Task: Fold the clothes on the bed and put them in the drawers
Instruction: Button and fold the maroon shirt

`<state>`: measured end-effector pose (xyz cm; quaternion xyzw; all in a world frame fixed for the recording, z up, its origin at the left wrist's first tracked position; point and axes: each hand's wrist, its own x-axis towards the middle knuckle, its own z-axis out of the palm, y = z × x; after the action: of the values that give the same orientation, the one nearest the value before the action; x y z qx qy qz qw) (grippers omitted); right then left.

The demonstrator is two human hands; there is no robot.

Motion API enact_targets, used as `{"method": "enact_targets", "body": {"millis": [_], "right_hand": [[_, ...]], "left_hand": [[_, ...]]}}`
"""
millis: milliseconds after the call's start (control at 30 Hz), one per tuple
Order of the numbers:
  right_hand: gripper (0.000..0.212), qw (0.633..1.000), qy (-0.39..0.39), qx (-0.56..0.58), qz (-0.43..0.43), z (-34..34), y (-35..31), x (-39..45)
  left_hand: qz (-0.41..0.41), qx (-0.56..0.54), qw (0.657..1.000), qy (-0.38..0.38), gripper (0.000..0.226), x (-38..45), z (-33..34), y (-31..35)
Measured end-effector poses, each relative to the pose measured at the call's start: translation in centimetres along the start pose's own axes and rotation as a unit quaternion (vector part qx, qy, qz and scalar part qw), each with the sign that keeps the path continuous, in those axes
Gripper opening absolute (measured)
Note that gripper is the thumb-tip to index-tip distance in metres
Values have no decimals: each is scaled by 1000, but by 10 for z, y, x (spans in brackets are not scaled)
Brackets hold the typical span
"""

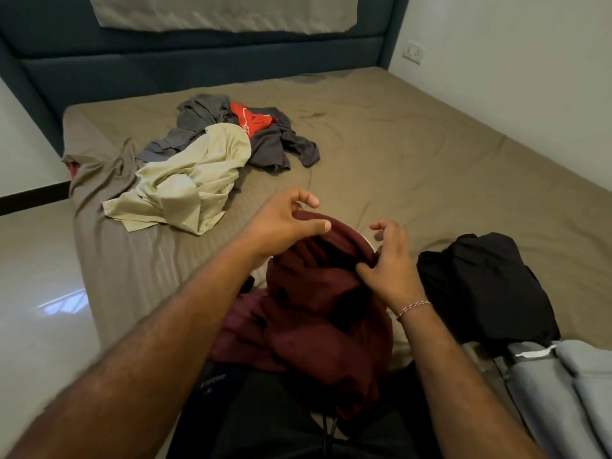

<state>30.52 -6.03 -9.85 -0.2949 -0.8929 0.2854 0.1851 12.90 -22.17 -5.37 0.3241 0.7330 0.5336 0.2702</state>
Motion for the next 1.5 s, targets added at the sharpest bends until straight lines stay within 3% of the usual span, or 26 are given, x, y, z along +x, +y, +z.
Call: {"method": "enact_targets", "body": {"millis": [67,133,167,233,333,467,533,600,667,733,800,833,867,933,1000,1133,1200,1233,1267,1333,1400,1467,1500], "right_hand": [[63,995,85,-31,-36,-8,-1,7],[44,992,109,-46,-40,-19,-10,20],[34,993,107,-45,-28,-27,-17,28],[27,993,116,-5,-3,-45,-33,45],[14,974,148,170,13,-81,-65,67],[14,886,113,450,1,-134,-110,93],[18,868,94,486,19,-137,-124,102],[12,881,78,458,86,-121,-127,106],[36,872,77,452,172,-87,-118,100],[71,860,161,430,222,-48,-106,80],[86,848,228,423,226,-10,-98,47],[88,838,215,445,231,8,-96,33],[83,827,177,474,245,24,-96,22],[50,806,68,515,283,46,-96,13],[20,784,9,532,321,47,-92,18],[25,710,35,621,332,31,-87,44],[28,665,66,680,303,21,-93,57],[29,657,77,693,286,15,-97,64],[30,666,79,693,263,7,-100,69],[28,713,80,668,194,-16,-105,75],[22,796,65,594,95,-46,-110,76],[15,893,27,449,-3,-81,-114,71],[25,928,-11,369,-44,-97,-118,68]], "left_hand": [[38,152,987,-29,49,4,-18,16],[92,273,957,35,39,7,-23,30],[113,284,948,84,29,9,-23,38],[122,196,961,152,16,15,-25,55],[136,32,975,170,11,25,-34,93],[186,-50,967,168,8,35,-47,156],[185,-51,968,162,11,38,-49,167],[166,-48,974,149,15,39,-43,162],[121,-99,976,154,21,36,-28,142],[53,-191,960,196,22,33,-14,118],[-6,-289,928,233,23,30,-1,98],[-26,-329,913,240,25,29,4,92],[-38,-360,901,241,25,28,8,89],[-45,-391,887,241,27,28,12,87],[-32,-408,881,240,28,30,9,91],[11,-437,874,213,22,35,-12,98],[37,-361,902,236,23,40,-21,96],[60,-266,925,266,21,43,-27,95],[90,-151,938,300,20,45,-32,92],[159,29,927,338,20,48,-44,91],[214,108,907,346,19,45,-57,98],[259,151,889,347,19,43,-71,114],[276,160,882,348,19,41,-76,126]]}}
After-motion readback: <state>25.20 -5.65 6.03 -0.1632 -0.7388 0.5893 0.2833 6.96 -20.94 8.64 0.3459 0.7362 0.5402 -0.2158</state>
